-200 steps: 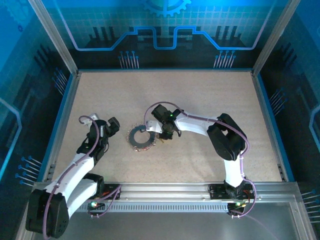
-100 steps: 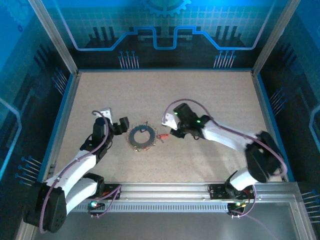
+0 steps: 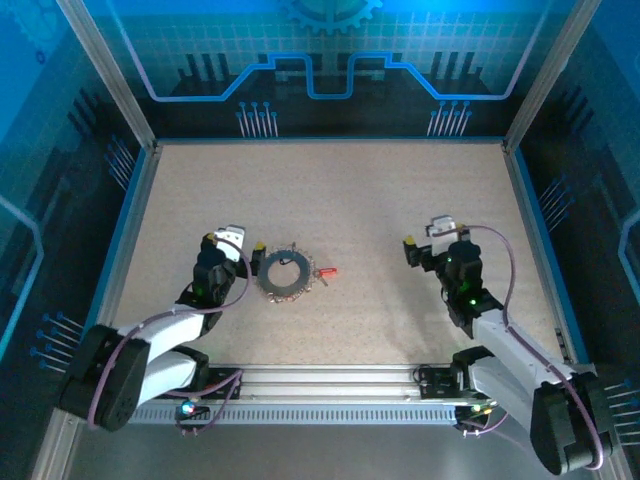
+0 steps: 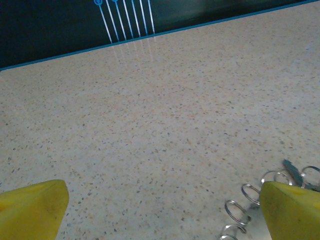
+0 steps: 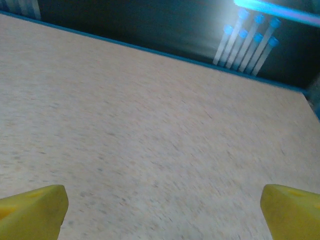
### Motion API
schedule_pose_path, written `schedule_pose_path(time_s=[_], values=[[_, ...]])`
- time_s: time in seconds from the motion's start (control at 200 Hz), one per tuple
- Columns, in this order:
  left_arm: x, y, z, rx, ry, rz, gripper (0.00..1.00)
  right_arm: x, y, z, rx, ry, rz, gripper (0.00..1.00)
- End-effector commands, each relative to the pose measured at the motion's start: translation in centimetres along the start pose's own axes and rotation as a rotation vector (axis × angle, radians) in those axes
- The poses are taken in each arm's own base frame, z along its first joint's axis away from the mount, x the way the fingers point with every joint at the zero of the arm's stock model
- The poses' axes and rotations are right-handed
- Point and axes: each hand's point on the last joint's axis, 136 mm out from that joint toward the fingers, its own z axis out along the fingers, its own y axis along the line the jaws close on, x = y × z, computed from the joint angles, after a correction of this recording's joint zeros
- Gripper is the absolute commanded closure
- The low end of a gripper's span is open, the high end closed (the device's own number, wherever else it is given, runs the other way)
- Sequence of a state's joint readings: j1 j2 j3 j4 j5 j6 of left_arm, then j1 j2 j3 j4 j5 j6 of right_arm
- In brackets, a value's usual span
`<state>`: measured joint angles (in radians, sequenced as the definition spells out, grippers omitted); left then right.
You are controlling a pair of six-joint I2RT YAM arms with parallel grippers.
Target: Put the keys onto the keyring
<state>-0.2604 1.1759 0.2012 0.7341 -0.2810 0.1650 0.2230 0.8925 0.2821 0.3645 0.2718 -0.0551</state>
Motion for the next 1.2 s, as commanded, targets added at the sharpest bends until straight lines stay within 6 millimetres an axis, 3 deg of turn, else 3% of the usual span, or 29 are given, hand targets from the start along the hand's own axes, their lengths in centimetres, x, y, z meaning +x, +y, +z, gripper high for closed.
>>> schedule_pose_path(time_s=[0.0,0.07,0.15,0.295,0.37,0.515,0.57,0.645,0.765,1.196], values=[[-2.2,1.3,0.0,-0.061,-0.142,-0.004,0.01,0.8,-2.5,0.0,0.107,-0.033,0.120,0.00],[-2.5,2.1,0.5,-0.084,-0.155,-0.029,0.01,2.1,-2.8,0.4,0.121,-0.017,0.127,0.00],[-2.7,2.7,1.3,-0.082,-0.172,-0.064,0.01,1.7,-2.6,0.9,0.109,-0.040,0.111,0.00],[-0.2,4.5,3.8,-0.121,-0.135,-0.156,0.01,1.0,-2.5,2.6,0.089,-0.089,0.088,0.00],[-0.4,5.1,3.3,-0.138,-0.159,-0.183,0.01,0.5,-2.1,3.7,0.059,-0.105,0.074,0.00],[-0.3,5.2,3.7,-0.141,-0.139,-0.184,0.01,2.5,-2.3,6.9,0.064,-0.079,0.103,0.00],[-0.4,5.1,4.0,-0.140,-0.132,-0.179,0.01,3.4,-1.9,7.7,0.057,0.020,0.093,0.00],[-0.2,5.0,4.4,-0.134,-0.105,-0.172,0.01,3.0,-1.7,9.0,0.032,0.054,0.089,0.00],[0.0,5.4,5.7,-0.146,-0.034,-0.183,0.01,2.9,-1.9,9.1,0.016,0.066,0.108,0.00],[0.0,5.4,5.6,-0.145,-0.036,-0.186,0.01,3.0,-1.8,9.1,0.012,0.068,0.106,0.00]])
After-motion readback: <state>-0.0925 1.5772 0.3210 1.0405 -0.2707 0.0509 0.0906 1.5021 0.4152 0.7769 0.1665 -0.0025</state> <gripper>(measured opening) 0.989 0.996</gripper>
